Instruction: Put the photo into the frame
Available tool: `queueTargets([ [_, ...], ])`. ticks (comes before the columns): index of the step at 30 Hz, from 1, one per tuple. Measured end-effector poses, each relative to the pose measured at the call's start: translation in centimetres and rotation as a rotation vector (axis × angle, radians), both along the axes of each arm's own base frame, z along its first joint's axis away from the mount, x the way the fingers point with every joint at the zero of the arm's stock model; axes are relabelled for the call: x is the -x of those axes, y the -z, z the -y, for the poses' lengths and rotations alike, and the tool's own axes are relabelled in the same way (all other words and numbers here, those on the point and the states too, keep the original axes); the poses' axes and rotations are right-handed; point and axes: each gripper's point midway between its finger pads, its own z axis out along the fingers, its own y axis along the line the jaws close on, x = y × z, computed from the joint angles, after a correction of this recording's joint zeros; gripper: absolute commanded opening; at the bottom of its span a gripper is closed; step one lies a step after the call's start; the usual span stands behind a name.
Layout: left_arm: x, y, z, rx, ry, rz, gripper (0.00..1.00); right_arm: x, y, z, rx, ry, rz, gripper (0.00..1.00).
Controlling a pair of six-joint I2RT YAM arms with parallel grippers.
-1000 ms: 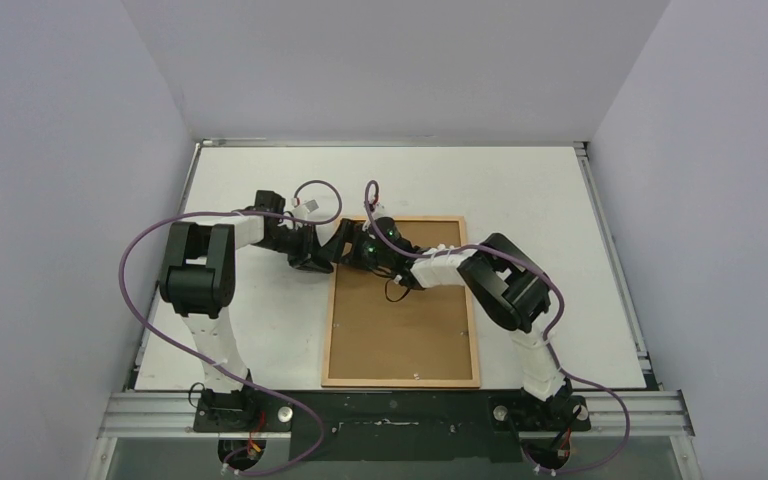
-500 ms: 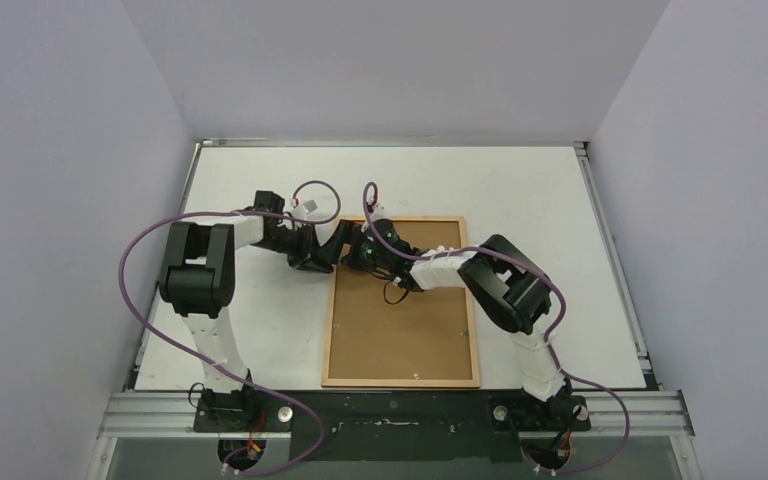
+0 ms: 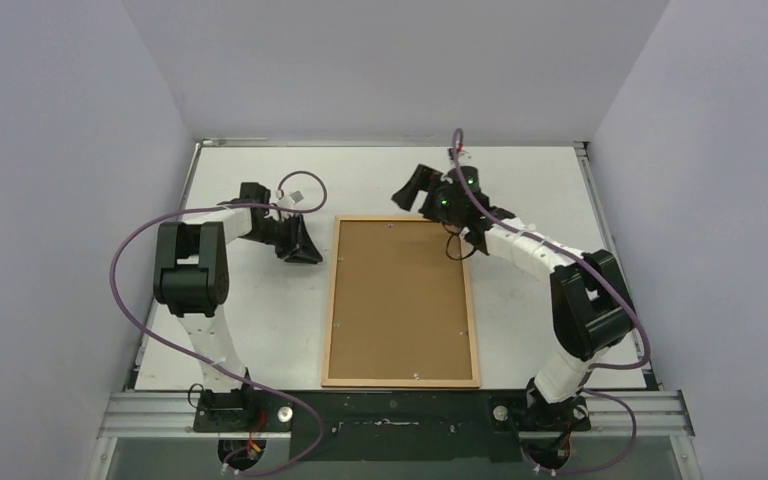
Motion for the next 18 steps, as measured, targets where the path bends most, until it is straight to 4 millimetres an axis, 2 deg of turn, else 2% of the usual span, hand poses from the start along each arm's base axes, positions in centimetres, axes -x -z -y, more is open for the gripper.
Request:
queueTargets([
  [2,0.3,0.2,0.2,-0.003,0.012,-0.001,0.22,-2.7,1.0,5.2,0.059,0.128,-0.019,1.00],
  [4,0.6,0.4,0.2,-0.011,0.028,0.003,0.22,-4.3,3.1,10.2,0.134,0.244,-0.071,0.96],
  [5,0.9,0.5,0.2,-0.016,0.040,0.001,0.22,-4.6,4.1,12.1,0.167,0.284,-0.098,0.95],
  [7,1.5,0.8,0.0,-0.030,0.069,0.003,0.22,-4.7,6.1,14.2,0.215,0.319,-0.149,0.95],
  [9,2.1,1.2,-0.2,-0.053,0.109,0.010,0.22,-4.5,8.2,15.0,0.259,0.322,-0.204,0.95],
  [12,3.2,1.9,-0.4,-0.093,0.181,0.027,0.21,-4.5,11.0,14.8,0.292,0.298,-0.270,0.95],
  [18,4.7,2.1,0.0,-0.126,0.313,0.079,0.20,-5.7,12.7,14.0,0.296,0.266,-0.308,0.95],
])
